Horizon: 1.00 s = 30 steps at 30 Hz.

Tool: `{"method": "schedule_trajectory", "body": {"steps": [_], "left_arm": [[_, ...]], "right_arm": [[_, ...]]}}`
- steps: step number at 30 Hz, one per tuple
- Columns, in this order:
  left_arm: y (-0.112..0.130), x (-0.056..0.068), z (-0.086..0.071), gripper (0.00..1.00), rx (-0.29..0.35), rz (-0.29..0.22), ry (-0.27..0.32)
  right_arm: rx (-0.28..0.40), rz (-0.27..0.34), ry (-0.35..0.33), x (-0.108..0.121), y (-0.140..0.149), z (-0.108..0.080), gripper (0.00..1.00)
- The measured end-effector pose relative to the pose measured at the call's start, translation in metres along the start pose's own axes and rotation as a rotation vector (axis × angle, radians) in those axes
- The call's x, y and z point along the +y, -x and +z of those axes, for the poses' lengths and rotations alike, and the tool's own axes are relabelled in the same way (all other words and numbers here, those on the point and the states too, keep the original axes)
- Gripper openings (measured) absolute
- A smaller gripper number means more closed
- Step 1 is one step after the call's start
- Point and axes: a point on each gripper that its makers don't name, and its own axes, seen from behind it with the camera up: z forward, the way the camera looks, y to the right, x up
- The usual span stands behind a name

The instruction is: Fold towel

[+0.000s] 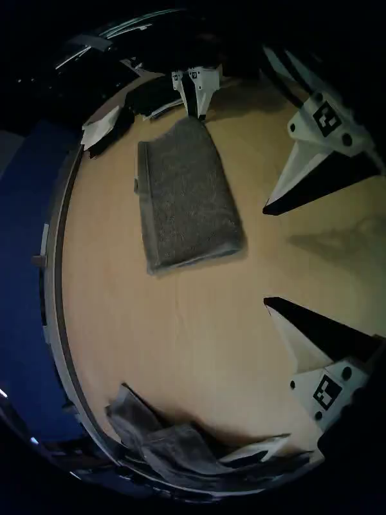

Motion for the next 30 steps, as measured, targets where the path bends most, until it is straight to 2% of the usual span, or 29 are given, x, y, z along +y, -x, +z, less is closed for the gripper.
{"method": "schedule_trajectory", "body": {"steps": [2,6,9,14,20,30], "left_arm": [[0.001,0.001,-0.001,0.94,0.000,-0.004,0.003],[0.001,0.002,-0.001,0.94,-0.002,-0.006,0.004],[0.002,0.001,-0.001,0.94,-0.003,-0.005,0.002],[0.003,0.001,-0.001,0.95,-0.006,-0.004,0.003],[0.004,0.001,-0.002,0.94,-0.005,-0.007,0.007],[0.006,0.001,-0.002,0.94,-0.008,-0.005,0.004]], "right_arm": [[-0.002,0.004,0.003,0.001,0.001,0.001,0.29],[-0.004,0.002,0.008,0.002,0.001,0.001,0.23],[-0.008,-0.008,0.020,0.004,0.001,0.000,0.11],[-0.003,0.006,0.021,0.005,0.002,0.000,0.05],[0.011,0.037,0.009,0.004,-0.002,-0.004,0.02],[0.033,0.019,0.017,0.004,-0.014,-0.010,0.02]]}}
